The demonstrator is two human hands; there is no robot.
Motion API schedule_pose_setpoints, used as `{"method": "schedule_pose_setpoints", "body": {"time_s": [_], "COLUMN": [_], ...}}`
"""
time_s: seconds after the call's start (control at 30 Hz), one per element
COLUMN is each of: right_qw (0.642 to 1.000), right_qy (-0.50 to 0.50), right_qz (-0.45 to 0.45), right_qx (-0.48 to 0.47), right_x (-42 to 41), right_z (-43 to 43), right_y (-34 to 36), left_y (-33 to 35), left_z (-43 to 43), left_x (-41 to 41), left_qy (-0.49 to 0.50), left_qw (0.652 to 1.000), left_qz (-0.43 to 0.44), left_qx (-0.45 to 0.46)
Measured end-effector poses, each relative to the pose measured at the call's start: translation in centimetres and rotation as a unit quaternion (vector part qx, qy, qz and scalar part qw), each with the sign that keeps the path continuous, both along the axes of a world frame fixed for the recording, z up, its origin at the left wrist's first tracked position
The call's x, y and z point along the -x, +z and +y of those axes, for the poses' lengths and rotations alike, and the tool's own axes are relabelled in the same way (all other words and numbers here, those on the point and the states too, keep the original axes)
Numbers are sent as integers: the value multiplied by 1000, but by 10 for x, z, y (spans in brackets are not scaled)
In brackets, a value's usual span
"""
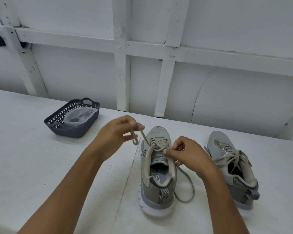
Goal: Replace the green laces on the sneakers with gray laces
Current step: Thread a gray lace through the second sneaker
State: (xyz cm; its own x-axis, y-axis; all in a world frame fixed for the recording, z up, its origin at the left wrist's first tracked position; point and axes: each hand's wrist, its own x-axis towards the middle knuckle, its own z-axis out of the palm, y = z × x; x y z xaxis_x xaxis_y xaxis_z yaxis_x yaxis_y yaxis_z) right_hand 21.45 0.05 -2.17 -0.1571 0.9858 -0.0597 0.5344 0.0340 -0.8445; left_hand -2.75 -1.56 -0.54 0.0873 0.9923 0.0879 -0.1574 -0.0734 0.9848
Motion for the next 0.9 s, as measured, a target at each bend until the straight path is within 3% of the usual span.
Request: {"method": "schedule_pose_setpoints", "body": {"time_s": [0.07,0.1,0.23,0.33,0.43,0.53,0.77,0.83,0.9], "right_qw": [1000,1000,1000,1000,1000,999,999,999,999], "right_qy": [2,4,-8,-13,-2,5,24,22,26], "right_qz": [14,16,13,12,24,40,42,43,40], "right_qx": [6,7,5,4,6,7,-8,-1,2], "right_x": [0,0,3,2,1,2,2,1,0], "right_z": [0,1,3,5,5,6,5,5,6], "right_y": [0,0,-3,-4,-4,-4,-2,-2,-2], "left_y": [5,5,-13,-20,-19,-20,-17,-12,-4], "left_z": [2,3,6,4,-2,-2,1,0,-1], "left_x": [1,0,-11,-11,-8,-8,-3,0,3], "left_qy": [9,17,50,5,-87,-85,-69,-33,-4], "left_qw": [989,986,995,975,951,938,938,957,983], "left_qz": [-149,-160,33,205,287,335,338,287,184], "left_qx": [17,33,85,90,69,36,43,22,-4]}}
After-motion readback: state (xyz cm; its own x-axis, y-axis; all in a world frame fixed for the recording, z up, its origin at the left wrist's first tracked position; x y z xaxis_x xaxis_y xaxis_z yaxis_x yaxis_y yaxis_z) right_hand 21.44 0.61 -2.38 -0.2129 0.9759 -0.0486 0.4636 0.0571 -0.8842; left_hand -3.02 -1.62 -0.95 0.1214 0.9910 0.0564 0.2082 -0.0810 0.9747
